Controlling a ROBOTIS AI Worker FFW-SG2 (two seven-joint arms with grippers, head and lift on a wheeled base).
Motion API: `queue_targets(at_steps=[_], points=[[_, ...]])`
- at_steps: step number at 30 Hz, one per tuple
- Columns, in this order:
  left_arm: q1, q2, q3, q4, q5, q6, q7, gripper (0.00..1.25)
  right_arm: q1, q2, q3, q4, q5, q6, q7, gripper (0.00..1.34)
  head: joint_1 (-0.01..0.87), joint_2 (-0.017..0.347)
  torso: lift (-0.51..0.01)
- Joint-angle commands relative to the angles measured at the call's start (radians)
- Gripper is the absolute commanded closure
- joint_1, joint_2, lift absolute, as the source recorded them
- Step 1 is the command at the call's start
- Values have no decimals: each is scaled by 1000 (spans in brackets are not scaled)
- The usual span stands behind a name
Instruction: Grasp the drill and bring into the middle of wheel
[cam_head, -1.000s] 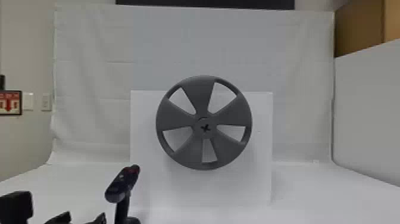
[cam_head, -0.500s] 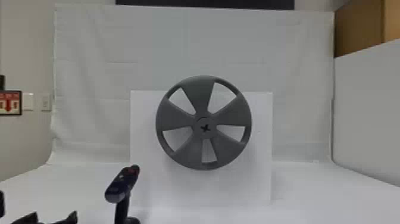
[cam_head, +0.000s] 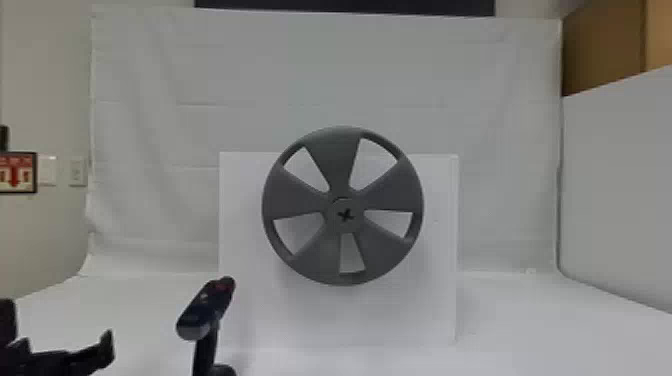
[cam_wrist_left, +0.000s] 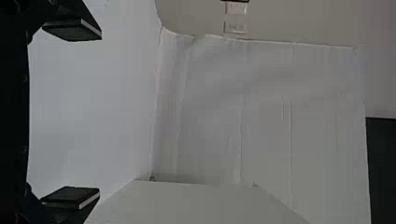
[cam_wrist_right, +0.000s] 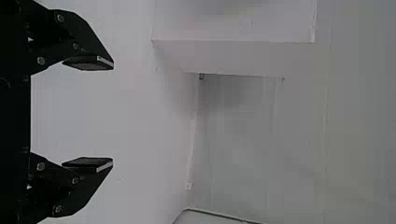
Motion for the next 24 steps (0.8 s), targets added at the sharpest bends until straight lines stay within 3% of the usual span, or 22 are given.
queue_targets(at_steps=[1,3,7,13,19,24], points=[[6,6,-8,-6,-5,-42,7,108,4,1,6,2,0,0,0,521,0,0,-406],[6,6,-2,-8,8,-46,8,107,4,1,8,2,-2,0,0,522,0,0,-406],[20,4,28,-11,117,-44,15,108,9,5,5,2,-37,-12,-20,521,0,0,-406],[9,4,44,-52,-26,-44,-153,108,13,15,-34,2,-187,-63,-101,521,0,0,-406],[14,4,57,-64,32,-44,-159,108,30,44,-57,2,-357,-144,-247,521,0,0,-406],[20,1,69,-64,86,-38,-159,108,35,50,-52,2,-377,-158,-275,521,0,0,-406]])
